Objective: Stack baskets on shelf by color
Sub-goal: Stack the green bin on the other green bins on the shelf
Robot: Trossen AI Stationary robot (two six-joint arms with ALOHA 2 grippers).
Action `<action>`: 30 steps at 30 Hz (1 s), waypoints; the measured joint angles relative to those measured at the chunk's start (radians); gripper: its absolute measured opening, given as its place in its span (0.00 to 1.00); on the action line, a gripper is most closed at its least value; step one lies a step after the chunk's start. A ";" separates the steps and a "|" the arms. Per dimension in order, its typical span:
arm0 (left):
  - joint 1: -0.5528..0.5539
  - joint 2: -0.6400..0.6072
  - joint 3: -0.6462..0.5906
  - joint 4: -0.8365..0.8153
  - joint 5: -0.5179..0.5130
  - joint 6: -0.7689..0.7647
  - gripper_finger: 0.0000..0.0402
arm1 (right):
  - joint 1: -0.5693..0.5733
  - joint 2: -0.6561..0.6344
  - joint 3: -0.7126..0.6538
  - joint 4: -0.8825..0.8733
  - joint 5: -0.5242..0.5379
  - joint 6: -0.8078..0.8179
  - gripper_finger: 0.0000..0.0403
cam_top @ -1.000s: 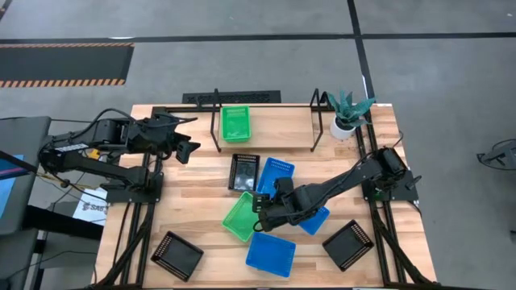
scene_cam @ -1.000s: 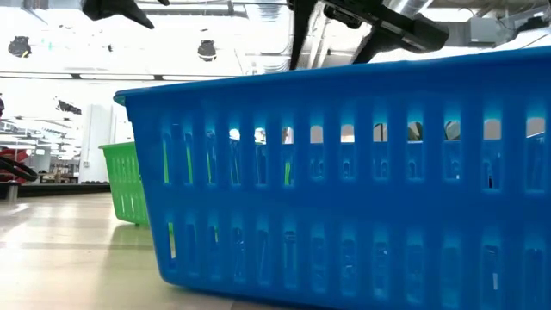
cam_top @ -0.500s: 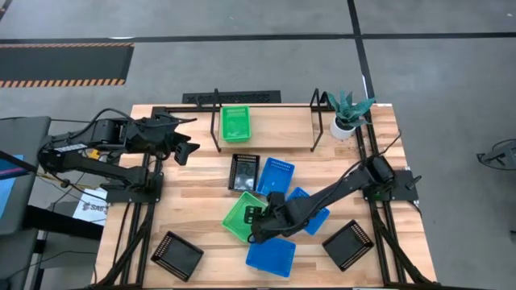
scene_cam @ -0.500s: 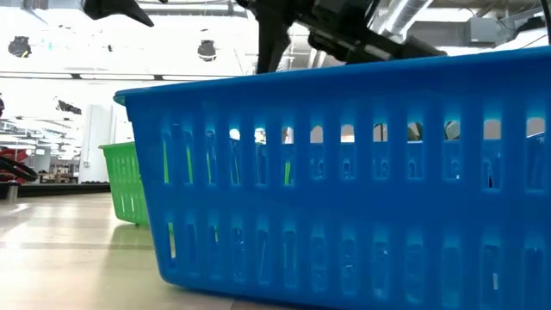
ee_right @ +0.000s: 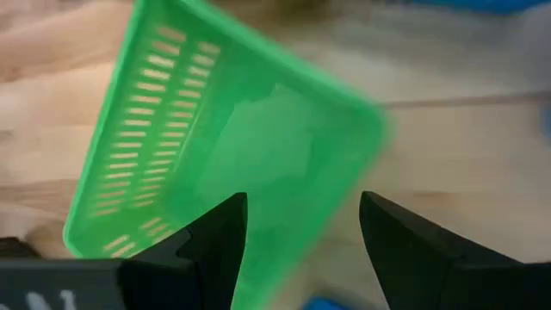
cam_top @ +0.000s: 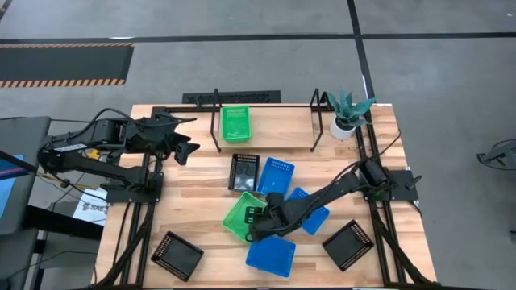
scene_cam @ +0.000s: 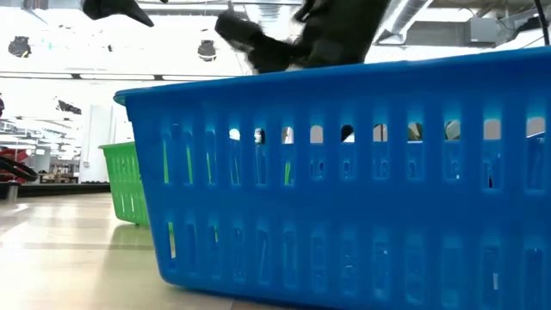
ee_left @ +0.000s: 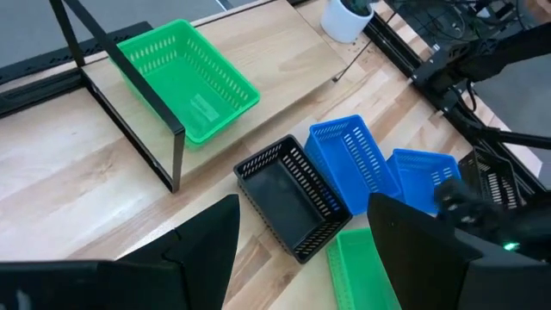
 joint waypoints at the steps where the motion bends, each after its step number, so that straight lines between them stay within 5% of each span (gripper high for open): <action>1: 0.000 0.000 0.000 0.001 0.000 -0.005 0.61 | -0.004 0.007 -0.002 0.005 -0.007 -0.003 0.61; 6: 0.000 0.001 0.000 0.007 -0.002 -0.012 0.61 | -0.022 0.023 -0.003 0.027 -0.045 -0.035 0.49; 15: 0.000 0.000 0.000 0.007 -0.039 -0.021 0.61 | -0.059 0.022 -0.002 0.084 -0.081 -0.207 0.05; 24: 0.000 0.000 0.000 0.007 -0.050 -0.043 0.61 | -0.112 0.004 0.076 0.096 -0.191 -0.506 0.03; 30: 0.000 -0.005 0.000 0.006 -0.051 -0.059 0.61 | -0.203 -0.130 0.127 -0.013 -0.203 -0.771 0.04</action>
